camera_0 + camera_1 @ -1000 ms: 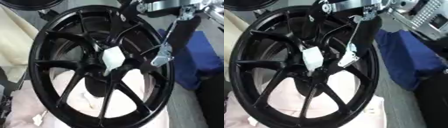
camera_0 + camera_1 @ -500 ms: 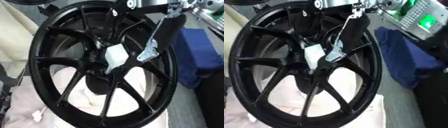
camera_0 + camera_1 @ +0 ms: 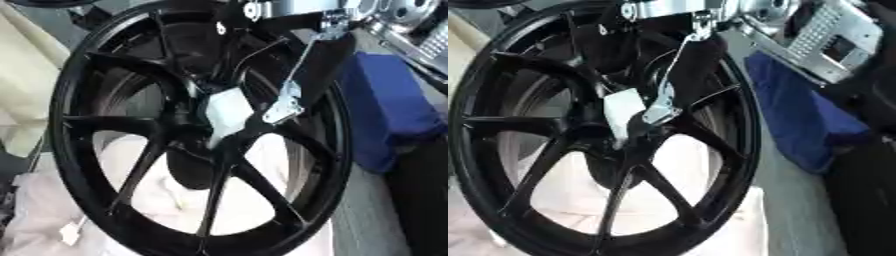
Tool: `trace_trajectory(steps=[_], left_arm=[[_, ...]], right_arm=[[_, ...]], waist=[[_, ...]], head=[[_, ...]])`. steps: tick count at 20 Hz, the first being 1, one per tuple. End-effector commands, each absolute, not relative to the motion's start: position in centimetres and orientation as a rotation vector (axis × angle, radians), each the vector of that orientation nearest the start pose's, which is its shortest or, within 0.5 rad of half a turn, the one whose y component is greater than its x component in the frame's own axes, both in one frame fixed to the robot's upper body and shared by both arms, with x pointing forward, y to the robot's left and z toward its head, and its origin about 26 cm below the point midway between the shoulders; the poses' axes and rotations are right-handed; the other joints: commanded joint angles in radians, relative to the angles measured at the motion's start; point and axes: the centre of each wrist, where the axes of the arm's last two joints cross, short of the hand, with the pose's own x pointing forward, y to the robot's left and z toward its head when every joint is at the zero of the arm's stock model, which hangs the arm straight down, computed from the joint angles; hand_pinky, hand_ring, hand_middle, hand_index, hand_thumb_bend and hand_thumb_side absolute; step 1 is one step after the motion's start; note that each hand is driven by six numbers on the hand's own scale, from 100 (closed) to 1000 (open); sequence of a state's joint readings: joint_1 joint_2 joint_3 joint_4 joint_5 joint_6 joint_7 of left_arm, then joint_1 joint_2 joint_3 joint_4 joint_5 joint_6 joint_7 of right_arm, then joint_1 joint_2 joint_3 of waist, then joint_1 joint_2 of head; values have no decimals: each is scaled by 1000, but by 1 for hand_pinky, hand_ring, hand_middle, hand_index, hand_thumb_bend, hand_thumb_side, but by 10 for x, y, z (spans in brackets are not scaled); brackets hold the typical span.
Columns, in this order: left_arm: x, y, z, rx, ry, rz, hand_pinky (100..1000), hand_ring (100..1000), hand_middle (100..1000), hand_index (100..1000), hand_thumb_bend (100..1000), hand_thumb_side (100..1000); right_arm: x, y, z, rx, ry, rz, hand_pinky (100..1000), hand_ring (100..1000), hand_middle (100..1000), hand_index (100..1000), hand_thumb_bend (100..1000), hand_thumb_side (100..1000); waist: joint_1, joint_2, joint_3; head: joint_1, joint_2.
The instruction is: Pull the pin out of the wheel hub.
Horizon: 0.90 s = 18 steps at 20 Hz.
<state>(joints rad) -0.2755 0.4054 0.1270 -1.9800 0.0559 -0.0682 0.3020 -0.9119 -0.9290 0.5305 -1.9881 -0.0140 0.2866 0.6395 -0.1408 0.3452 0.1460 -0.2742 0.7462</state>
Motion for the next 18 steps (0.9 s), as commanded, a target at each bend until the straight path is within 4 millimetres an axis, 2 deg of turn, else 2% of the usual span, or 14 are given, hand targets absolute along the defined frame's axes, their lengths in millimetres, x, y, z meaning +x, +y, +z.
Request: trace_trajectory(steps=[1, 7, 18], left_arm=[[294, 307, 221, 444, -2406, 4, 916, 540, 531, 694, 275, 639], [295, 307, 223, 443, -2412, 2, 917, 539, 530, 694, 276, 639], [295, 306, 225, 441, -2419, 4, 919, 540, 530, 694, 277, 640]], right_arm=[[292, -198, 336, -279, -1586, 1847, 816, 791, 756, 782, 603, 279], [293, -198, 333, -222, -1560, 1814, 814, 785, 752, 774, 604, 271], [297, -200, 327, -156, -1523, 1776, 802, 760, 720, 739, 612, 248]], waist=[[4, -13, 1], [-3, -3, 6], [-9, 8, 14]], head=[[-12, -8], [-19, -17], [-25, -13]])
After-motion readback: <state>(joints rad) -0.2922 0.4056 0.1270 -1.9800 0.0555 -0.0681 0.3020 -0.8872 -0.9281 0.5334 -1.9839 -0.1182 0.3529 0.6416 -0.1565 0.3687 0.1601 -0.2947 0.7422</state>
